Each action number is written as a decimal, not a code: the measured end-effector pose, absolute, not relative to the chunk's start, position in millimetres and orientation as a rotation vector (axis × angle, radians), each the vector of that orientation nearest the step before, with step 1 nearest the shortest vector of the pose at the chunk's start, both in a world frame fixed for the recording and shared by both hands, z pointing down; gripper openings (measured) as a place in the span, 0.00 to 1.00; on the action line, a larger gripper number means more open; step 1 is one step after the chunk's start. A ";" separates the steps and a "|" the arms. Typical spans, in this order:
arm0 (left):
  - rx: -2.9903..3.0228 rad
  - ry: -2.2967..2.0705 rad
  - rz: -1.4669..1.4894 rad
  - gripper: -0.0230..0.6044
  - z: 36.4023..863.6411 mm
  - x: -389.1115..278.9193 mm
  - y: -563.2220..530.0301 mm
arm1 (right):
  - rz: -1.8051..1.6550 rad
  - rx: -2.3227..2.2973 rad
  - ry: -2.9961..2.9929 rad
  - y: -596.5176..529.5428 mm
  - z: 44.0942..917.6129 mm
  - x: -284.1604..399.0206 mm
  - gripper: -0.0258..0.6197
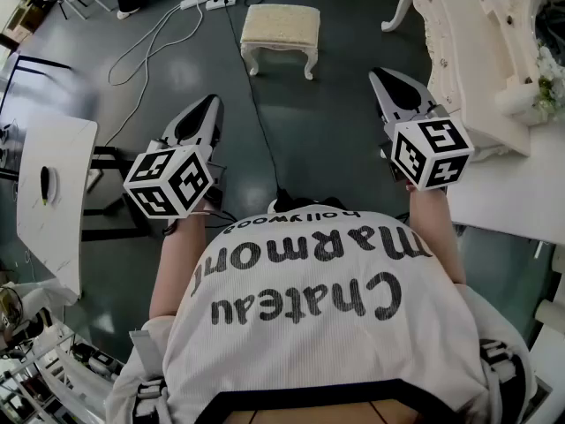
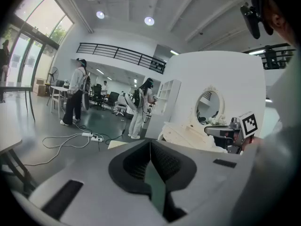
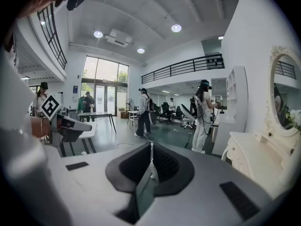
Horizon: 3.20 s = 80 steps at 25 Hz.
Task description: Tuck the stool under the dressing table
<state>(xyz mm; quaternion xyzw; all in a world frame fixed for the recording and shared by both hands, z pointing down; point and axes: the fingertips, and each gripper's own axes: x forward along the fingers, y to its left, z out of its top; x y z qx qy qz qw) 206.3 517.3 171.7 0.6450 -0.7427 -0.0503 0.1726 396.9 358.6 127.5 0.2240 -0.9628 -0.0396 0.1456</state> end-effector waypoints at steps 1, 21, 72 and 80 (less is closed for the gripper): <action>1.832 -2.107 -0.142 0.07 171.6 204.6 517.6 | -0.118 0.643 -2.772 359.5 127.6 394.8 0.10; 1.909 -2.105 -0.176 0.07 166.3 145.3 538.6 | -0.057 0.633 -2.838 369.3 126.8 329.0 0.10; 1.750 -1.994 -0.178 0.07 220.1 -8.1 279.2 | 0.263 0.327 -2.718 100.7 213.2 122.4 0.10; 1.756 -1.950 -0.189 0.07 230.9 -58.6 257.3 | 0.279 0.365 -2.702 82.2 215.8 77.8 0.10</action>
